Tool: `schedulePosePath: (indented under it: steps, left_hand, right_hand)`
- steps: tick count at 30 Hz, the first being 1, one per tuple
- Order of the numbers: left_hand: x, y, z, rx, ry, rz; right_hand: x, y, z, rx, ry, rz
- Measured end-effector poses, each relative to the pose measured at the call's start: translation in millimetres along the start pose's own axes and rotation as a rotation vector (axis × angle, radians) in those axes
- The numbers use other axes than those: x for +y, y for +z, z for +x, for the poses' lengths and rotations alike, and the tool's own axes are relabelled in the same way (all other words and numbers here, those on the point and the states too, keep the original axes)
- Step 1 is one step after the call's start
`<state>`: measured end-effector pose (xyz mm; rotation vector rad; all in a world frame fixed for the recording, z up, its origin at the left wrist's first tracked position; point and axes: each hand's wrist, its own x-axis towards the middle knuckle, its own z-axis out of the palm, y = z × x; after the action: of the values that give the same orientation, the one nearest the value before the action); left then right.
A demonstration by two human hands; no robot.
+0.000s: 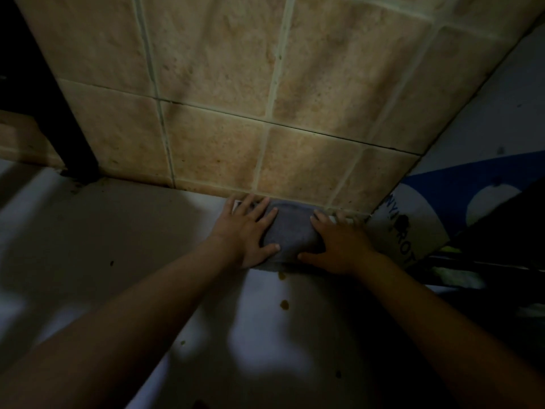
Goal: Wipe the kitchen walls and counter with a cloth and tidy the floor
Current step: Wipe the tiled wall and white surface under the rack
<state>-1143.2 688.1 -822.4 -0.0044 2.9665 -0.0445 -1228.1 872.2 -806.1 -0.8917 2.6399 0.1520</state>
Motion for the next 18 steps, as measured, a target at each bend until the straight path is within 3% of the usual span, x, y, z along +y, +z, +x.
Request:
schedulePosePath:
  steps: [5,11,18]
  left_hand:
    - [-3,4,1,-0.014,0.027,0.065]
    - [5,5,6,-0.005,0.068,0.064]
    - [20,7,7,-0.017,0.074,0.029]
  right_hand:
    - [-7,6,2,-0.029,-0.026,0.061]
    - [10,4,-5,-0.053,0.01,-0.118]
    - [12,6,-15,-0.073,0.097,-0.143]
